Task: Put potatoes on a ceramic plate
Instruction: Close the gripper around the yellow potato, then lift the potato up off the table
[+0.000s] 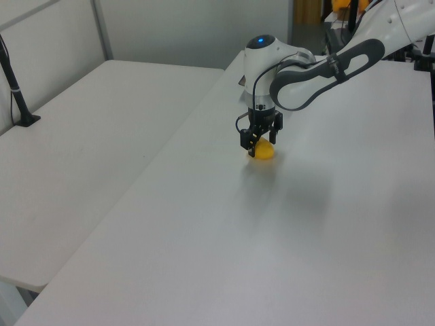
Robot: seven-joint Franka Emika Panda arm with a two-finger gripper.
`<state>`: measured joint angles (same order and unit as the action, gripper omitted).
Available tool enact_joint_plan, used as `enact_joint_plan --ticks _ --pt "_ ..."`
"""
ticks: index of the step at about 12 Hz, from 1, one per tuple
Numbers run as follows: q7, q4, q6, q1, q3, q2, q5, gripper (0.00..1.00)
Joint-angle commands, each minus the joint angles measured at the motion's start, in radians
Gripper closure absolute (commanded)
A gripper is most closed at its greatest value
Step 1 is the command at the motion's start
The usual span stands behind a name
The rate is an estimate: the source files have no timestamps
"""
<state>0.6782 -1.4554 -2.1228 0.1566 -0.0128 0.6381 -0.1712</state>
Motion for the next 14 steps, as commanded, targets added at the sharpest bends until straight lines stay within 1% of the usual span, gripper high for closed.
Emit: enact_joint_plan --ticks 1,2,3,6,7,10,11,13,14 --pt "0.012 -0.029 -0.065 0.003 0.008 -0.012 -0.018 0.7" --pt "0.012 -0.029 -0.065 0.001 0.008 -0.014 -0.016 0.86" --pt "0.012 -0.028 -0.063 -0.002 0.008 -0.014 -0.016 0.94" --pt "-0.02 -0.028 -0.051 -0.008 0.008 -0.04 -0.008 0.95" --pt "-0.051 -0.028 -0.042 -0.008 0.008 -0.069 -0.005 0.95" --pt "-0.166 -0.031 0.056 -0.009 0.01 -0.181 0.012 0.95" --pt "-0.205 -0.034 0.093 -0.011 0.01 -0.227 0.027 0.95" --pt "-0.325 -0.034 0.167 -0.044 0.011 -0.315 0.103 0.95" --pt "-0.409 -0.036 0.203 -0.061 0.01 -0.36 0.139 0.95"
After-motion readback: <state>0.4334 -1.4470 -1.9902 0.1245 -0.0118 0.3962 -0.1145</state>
